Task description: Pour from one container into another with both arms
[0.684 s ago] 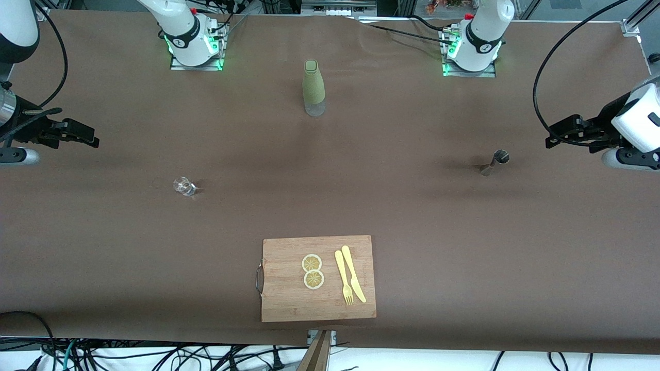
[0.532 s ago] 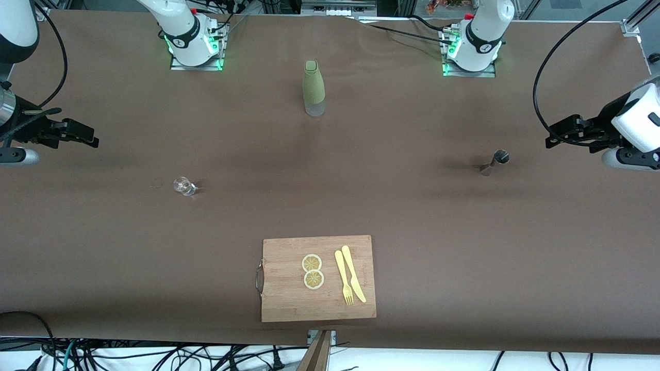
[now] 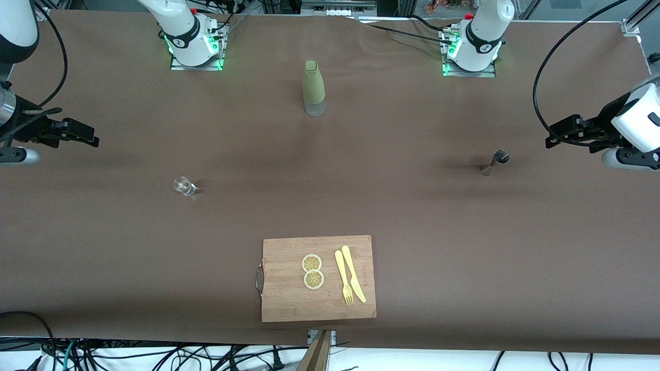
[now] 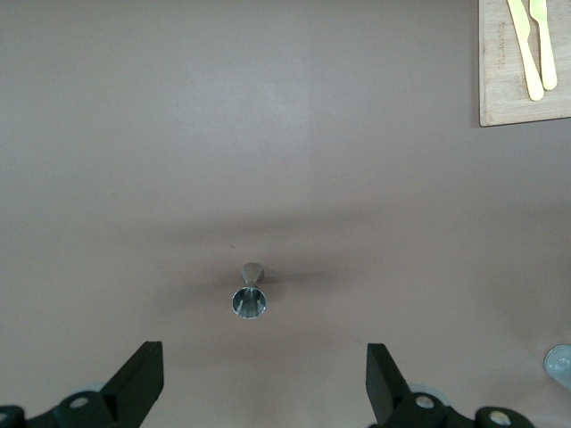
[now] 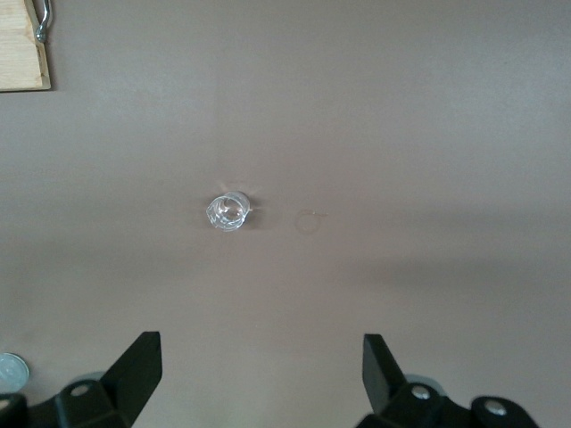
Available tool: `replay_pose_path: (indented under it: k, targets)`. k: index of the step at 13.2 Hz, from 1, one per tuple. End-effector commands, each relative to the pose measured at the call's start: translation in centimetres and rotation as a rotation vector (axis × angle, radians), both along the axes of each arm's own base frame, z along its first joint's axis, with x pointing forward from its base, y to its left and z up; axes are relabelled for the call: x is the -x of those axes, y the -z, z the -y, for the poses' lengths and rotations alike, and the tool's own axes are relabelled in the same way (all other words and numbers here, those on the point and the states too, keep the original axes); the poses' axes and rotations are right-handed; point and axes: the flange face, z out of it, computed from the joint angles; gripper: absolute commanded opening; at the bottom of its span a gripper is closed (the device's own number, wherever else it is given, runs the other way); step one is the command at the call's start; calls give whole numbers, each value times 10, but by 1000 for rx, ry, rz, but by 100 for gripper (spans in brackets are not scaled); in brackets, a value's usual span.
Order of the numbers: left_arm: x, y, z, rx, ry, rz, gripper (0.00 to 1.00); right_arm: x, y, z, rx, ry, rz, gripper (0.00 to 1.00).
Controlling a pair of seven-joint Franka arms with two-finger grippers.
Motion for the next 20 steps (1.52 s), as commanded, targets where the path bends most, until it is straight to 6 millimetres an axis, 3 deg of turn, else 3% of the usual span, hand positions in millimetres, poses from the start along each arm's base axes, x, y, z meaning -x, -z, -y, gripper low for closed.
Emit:
replay_pose_path:
  k: [1,4,5,7,10,15,17,20]
  targets:
    - [5,5,-5,43,0,-42,100,-1,-5,-3,-12,-11,-4,100]
    - [5,8,-33,92,169,-22,100,-5,3,-22,-4,-46,-21,100]
    - [5,8,-51,147,233,-2,100,-5,5,-20,-11,-48,-25,100]
    - [9,21,-86,271,371,41,100,-8,19,-10,-20,-37,-53,100]
    - [21,53,-139,447,607,149,100,-11,36,17,-61,-292,-65,100]
    - [45,133,-196,688,873,379,100,-17,84,58,-227,-665,-62,100]
    - [58,171,-220,757,929,484,100,-21,117,82,-330,-788,-35,100]
    - [71,239,-246,832,1040,676,100,-25,170,101,-523,-935,77,100]
